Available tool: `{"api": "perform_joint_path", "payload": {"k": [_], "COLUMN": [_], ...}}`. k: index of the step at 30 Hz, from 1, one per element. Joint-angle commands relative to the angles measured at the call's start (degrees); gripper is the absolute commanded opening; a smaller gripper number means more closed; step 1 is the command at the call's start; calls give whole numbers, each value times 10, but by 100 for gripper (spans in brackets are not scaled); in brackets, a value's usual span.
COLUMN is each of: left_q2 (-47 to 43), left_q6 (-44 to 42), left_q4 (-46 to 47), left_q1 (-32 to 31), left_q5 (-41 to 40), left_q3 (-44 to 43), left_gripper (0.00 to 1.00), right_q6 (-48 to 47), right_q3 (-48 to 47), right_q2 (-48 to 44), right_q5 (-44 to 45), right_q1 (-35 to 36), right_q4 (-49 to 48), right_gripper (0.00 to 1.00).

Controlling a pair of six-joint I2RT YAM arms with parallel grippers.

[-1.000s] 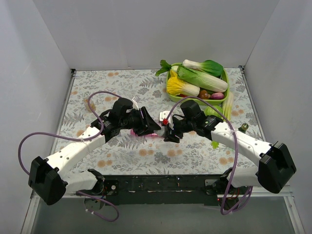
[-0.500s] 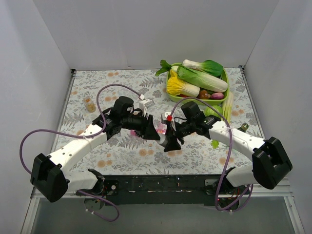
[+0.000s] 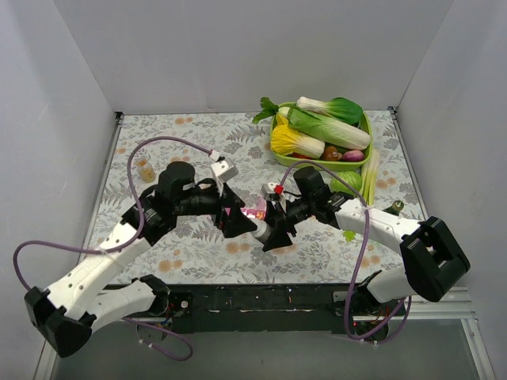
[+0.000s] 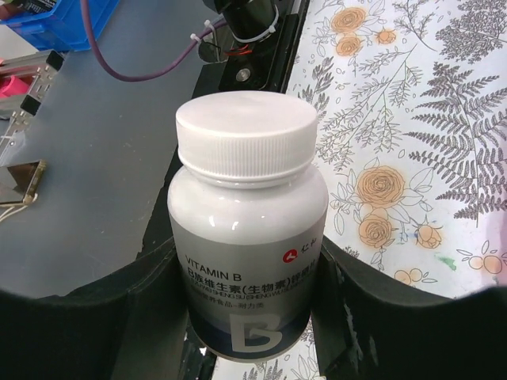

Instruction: Sort the pills into containers

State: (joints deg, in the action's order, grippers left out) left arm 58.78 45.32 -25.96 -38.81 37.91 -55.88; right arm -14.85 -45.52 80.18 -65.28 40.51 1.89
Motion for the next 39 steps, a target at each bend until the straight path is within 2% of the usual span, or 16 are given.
{"api": "perform_joint_path", "payload": {"k": [1,5,6,10,14,20,24,25,39], "left_q2": [-93,-130,-130,-113,-88,-32,-4,-2,30], "left_q6": [80,194,255,391,468,492,491,490,469], "left_q4": [47,48,47,49,78,78,78,78,79], "left_q1": [0,1,1,1,1,1,0,0,-2], "left_q5": [-96,-151,-156,-166,-161,-161,-158,-158,-144], "left_q3": [20,45,51,77,93,77,80,82,81], "left_gripper": [98,98,98,98,98,95,87,82,63], "right_q6": [-3,-76,-92,-148,-163,-164,-164,-164,-159], "right_q3": [-1,-20,-26,-34,-35,-44,-43,-42,-50], "right_q2": [-10,-23,-30,-56,-67,-57,-57,-57,-41], "right_q5": [-16,34,51,169,204,204,203,203,197], "right_q1": [-3,-2,-3,-3,-3,-3,-3,-3,-3], "right_q4": [-22,40,52,80,79,85,85,85,90], "right_gripper": [1,1,1,1,1,1,1,1,1]}}
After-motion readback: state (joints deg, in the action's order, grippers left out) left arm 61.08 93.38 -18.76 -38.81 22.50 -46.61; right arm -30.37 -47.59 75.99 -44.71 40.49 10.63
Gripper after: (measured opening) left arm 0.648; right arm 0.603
